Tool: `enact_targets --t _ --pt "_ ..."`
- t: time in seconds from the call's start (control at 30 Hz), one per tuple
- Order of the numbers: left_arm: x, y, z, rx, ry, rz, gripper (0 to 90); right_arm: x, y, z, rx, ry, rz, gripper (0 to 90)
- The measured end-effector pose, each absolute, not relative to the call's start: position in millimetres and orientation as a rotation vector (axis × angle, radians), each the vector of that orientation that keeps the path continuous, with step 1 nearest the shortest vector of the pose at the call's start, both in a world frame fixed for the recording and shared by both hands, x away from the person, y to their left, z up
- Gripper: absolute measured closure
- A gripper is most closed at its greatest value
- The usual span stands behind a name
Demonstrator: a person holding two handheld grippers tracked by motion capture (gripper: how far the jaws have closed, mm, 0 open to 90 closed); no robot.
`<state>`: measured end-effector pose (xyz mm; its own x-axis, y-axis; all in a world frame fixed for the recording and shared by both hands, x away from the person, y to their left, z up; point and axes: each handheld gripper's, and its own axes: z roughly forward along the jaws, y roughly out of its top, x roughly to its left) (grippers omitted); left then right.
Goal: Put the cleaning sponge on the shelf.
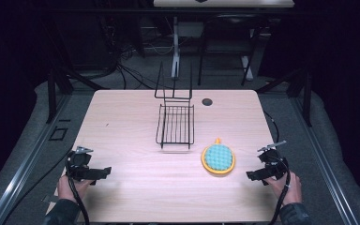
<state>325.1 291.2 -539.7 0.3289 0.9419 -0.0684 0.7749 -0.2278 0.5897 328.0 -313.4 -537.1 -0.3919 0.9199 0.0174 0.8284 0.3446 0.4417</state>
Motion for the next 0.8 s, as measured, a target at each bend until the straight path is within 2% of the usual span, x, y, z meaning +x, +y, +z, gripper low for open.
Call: enact_targets --t 0.8 --pt "324 285 -538 2.118 1.482 0.466 0.0 331 -295 -522 1.517 2.370 0.738 0.0"
